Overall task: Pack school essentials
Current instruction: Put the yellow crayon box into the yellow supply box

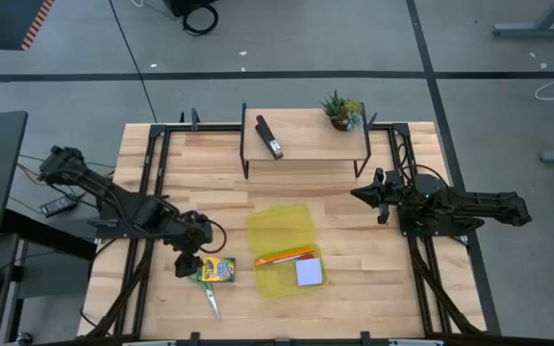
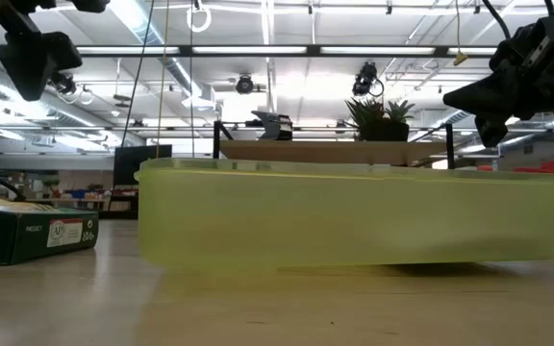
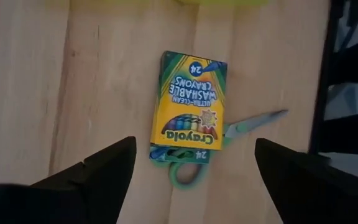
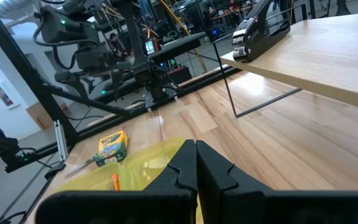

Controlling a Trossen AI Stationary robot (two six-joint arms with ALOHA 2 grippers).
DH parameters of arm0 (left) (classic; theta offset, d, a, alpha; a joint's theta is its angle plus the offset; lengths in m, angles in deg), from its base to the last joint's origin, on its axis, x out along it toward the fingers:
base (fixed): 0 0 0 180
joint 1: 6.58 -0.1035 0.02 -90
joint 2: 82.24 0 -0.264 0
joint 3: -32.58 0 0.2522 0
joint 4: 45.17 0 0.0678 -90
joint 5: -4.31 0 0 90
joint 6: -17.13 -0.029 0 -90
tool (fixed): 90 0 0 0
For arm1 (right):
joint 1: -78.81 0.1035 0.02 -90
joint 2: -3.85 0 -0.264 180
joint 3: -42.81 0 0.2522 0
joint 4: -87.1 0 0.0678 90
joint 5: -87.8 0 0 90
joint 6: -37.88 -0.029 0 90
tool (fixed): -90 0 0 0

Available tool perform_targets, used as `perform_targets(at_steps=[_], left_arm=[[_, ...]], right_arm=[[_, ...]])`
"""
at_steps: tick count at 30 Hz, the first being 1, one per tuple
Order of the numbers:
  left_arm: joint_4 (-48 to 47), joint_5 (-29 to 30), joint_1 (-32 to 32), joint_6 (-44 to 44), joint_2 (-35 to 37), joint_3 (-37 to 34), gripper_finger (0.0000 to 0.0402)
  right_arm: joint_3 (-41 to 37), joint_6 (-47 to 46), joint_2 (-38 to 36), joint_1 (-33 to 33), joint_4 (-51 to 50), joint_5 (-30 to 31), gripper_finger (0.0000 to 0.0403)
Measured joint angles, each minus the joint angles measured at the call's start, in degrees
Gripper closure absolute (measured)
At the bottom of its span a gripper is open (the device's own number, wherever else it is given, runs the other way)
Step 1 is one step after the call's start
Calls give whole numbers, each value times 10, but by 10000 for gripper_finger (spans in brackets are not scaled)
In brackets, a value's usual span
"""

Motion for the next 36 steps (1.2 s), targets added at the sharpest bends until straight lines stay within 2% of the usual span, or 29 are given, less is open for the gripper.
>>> perform_targets(at_steps=[10,18,27,31,36], left_arm=[[7,106,58,-17,-7,-7,65],[116,93,71,-3,-26,-47,61],[138,34,57,-8,-133,-48,32],[138,-1,34,8,-151,-45,6],[142,1,15,-6,-155,-35,3]], right_arm=[[0,0,0,0,0,0,397],[0,0,0,0,0,0,397],[0,0,0,0,0,0,397],[0,0,0,0,0,0,397],[0,0,0,0,0,0,397]])
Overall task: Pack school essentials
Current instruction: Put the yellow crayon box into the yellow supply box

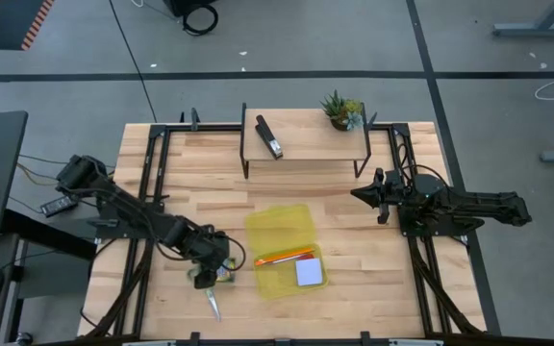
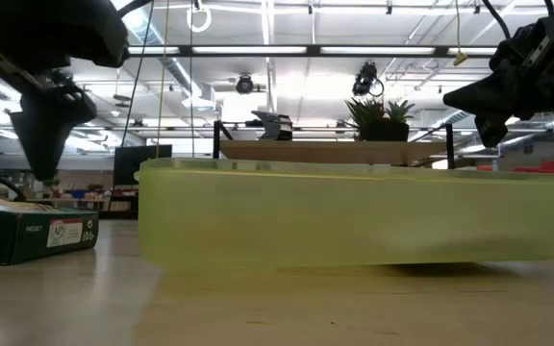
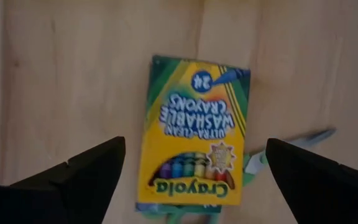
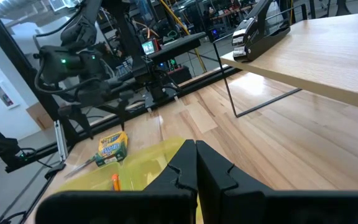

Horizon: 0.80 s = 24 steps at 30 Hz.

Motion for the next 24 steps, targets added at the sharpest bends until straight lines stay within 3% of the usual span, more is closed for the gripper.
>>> perform_targets(at_steps=[8,24], left_arm=[[5,27,-8,-39,-12,1,2],[36,8,0,-69,-67,1,2]], right_arm=[[0,0,0,0,0,0,397],[0,0,0,0,1,0,397]])
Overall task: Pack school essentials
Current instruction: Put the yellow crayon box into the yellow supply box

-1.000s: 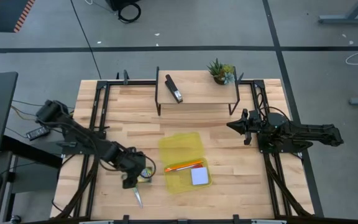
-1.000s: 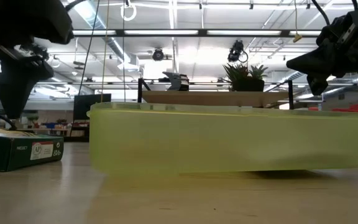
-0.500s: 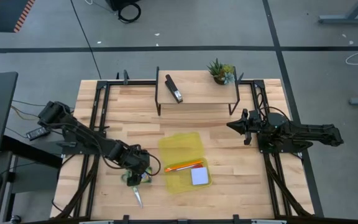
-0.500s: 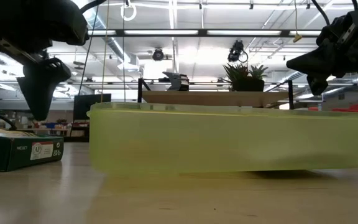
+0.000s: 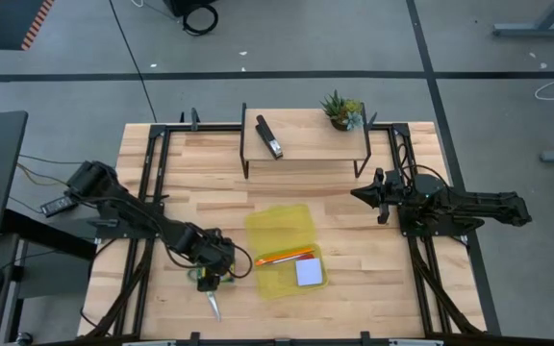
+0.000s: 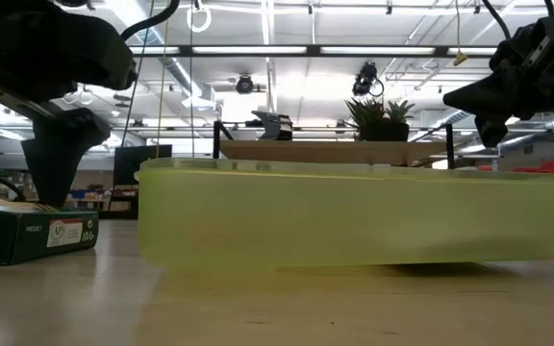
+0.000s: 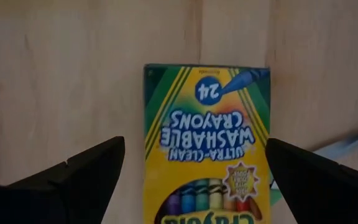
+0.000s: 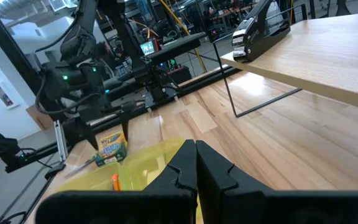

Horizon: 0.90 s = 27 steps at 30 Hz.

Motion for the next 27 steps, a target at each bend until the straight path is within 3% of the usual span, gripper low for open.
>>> perform_targets(at_steps=[10,18,27], left_arm=[[9,-10,2,1,-8,0,2],[7,-57,2,30,-8,0,1],[7,-20,27,19,-8,0,1]], right_arm=[[0,0,0,0,0,0,397],[0,0,0,0,1,0,397],[0,0,0,0,1,0,397]])
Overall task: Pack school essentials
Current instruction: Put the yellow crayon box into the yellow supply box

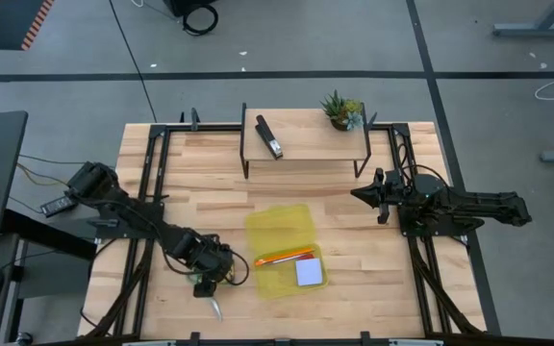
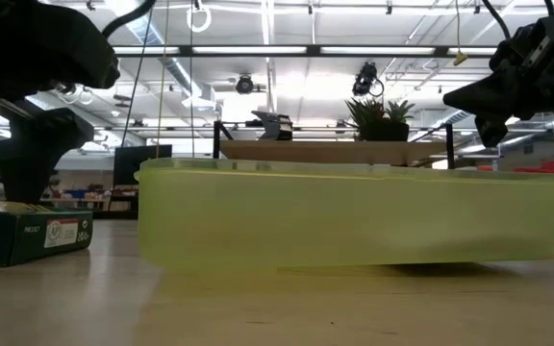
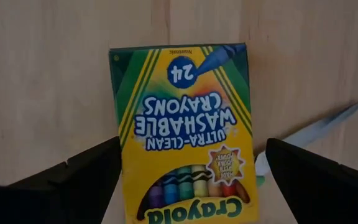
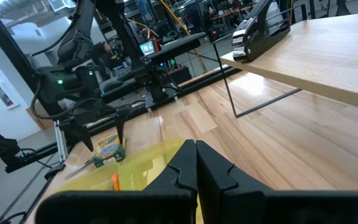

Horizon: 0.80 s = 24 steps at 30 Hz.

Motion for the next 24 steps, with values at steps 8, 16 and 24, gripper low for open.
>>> perform_targets(at_steps=[8,16,24], left_arm=[[-6,11,21,5,-48,3,1],[-7,12,20,22,-55,8,7],[-6,18,20,32,-56,7,56]], right_arm=[[0,0,0,0,0,0,397],[0,0,0,0,0,0,397],[0,0,0,0,0,0,397]])
